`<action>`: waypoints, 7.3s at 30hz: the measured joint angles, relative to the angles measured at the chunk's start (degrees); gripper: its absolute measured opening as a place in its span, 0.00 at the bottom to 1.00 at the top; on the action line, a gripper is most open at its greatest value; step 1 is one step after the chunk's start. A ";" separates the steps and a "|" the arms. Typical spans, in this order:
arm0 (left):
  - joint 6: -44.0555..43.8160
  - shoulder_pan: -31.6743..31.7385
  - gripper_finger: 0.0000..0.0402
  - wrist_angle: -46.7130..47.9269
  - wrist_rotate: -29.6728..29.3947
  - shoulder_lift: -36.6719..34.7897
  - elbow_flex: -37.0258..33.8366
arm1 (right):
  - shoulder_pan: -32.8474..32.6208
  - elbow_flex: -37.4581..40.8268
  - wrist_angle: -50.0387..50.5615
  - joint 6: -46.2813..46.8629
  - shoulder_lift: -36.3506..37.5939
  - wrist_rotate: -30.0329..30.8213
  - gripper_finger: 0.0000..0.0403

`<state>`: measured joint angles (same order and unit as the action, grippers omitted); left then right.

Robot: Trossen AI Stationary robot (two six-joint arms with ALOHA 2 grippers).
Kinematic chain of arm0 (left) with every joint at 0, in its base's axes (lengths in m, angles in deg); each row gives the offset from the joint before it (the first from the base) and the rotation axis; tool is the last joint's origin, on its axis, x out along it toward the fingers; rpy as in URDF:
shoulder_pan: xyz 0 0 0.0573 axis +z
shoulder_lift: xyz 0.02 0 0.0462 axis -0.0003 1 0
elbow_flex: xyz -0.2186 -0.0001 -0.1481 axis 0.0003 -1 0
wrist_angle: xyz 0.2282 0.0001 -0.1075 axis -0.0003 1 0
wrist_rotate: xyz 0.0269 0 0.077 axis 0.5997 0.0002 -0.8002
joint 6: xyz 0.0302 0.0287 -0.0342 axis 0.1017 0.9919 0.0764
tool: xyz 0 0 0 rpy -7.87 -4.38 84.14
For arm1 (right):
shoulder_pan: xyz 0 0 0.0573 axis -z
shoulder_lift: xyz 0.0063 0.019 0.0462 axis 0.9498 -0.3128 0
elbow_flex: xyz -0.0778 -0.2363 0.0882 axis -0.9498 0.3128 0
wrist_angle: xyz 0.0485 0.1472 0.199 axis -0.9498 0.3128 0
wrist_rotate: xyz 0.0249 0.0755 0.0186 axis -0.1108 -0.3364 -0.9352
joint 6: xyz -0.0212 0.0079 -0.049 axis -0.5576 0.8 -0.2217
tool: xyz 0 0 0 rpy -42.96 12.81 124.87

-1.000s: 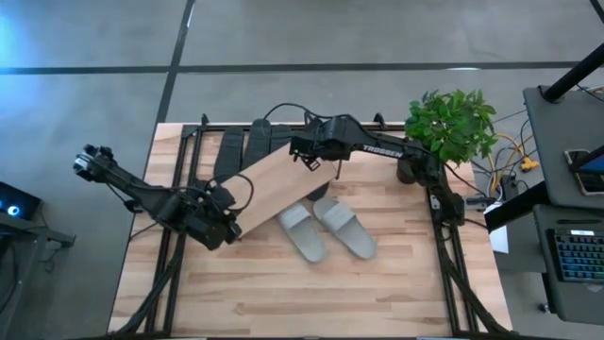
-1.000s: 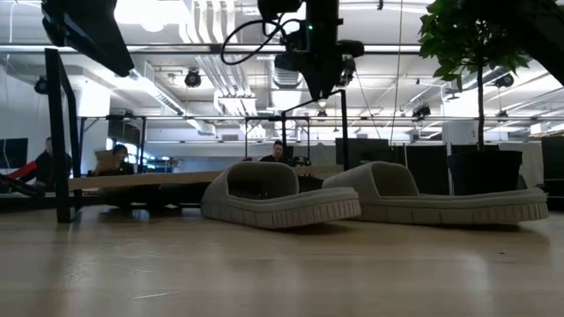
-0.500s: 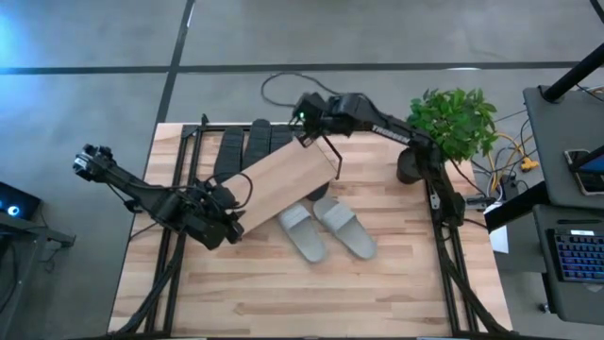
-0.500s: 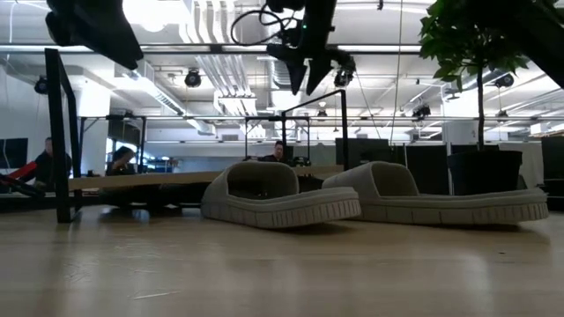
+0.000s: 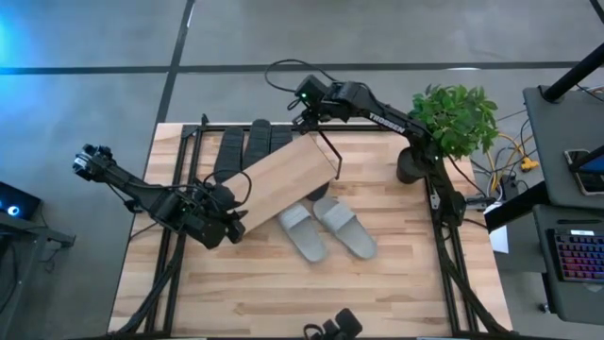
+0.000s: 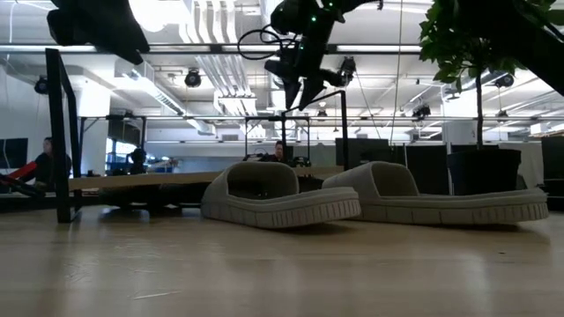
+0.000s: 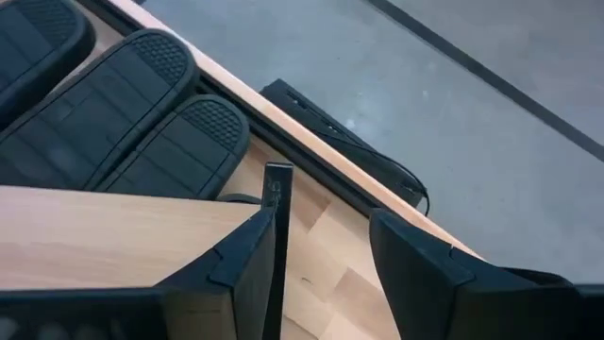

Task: Pick and place slides into the shelf
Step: Move the shelf to the bottom right of the table

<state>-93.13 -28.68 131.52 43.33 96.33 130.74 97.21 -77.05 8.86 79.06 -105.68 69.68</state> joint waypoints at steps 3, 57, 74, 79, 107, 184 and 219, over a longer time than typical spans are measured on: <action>0.00 0.00 0.33 0.03 -0.16 0.00 0.00 | 0.18 -0.02 -0.26 -0.19 -0.45 -1.90 0.42; -2.86 0.04 0.33 -0.71 -1.66 -1.82 -4.35 | 1.58 0.02 -0.94 2.96 -2.09 -5.50 0.27; -2.19 0.07 0.33 0.84 -2.10 -1.95 -4.70 | -3.00 0.02 3.59 1.48 2.40 1.28 0.07; -2.19 0.07 0.33 0.77 -2.10 -1.95 -5.49 | -5.93 0.00 4.48 0.73 5.23 6.50 0.07; -2.85 0.09 0.33 -1.40 -2.22 -1.95 -7.23 | -9.64 -0.11 -8.65 -31.69 7.79 16.25 0.07; 33.24 12.24 0.04 -51.90 4.97 1.42 -22.97 | -34.28 -0.04 -35.27 -70.77 14.17 34.73 0.07; 32.72 15.99 0.05 -67.86 6.18 24.02 -22.48 | -43.18 -0.22 -12.72 -32.98 14.29 21.76 0.26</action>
<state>-60.41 -12.69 63.66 49.51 120.35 108.26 54.03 -77.26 -3.86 46.09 -91.39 91.44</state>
